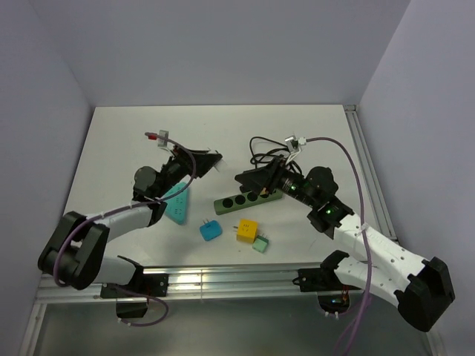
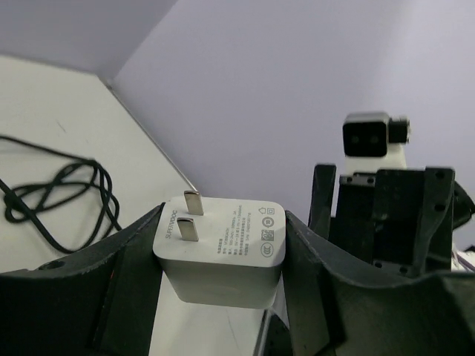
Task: Insert the plug
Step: Adjust the plug.
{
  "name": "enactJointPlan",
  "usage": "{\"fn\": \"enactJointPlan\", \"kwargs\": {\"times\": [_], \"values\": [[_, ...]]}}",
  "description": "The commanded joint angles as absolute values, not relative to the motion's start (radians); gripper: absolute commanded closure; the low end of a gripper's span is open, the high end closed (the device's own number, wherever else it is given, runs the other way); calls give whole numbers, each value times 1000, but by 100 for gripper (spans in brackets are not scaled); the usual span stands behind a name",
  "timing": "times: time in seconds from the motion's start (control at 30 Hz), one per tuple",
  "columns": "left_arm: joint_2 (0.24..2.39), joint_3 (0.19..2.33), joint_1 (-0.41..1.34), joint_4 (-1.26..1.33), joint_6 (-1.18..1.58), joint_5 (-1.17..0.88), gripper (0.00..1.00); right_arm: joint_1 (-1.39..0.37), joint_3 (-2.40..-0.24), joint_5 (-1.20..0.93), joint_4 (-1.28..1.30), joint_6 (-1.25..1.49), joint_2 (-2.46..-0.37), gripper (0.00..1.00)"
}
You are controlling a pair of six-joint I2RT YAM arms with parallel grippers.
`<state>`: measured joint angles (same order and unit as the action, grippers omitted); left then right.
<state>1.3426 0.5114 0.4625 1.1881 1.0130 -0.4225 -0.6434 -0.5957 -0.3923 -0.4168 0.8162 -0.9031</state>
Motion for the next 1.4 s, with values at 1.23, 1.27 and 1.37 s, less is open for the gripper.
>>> {"fn": "enactJointPlan", "kwargs": {"times": [1.23, 1.27, 1.37], "values": [[1341, 792, 414, 1827, 792, -713, 100, -672, -655, -351, -1330, 2149, -1423, 25], [1342, 792, 414, 1848, 796, -715, 100, -698, -670, -333, -1380, 2173, -1457, 25], [1332, 790, 413, 1856, 798, -726, 100, -745, -695, -275, -1546, 2232, -1564, 26]]}}
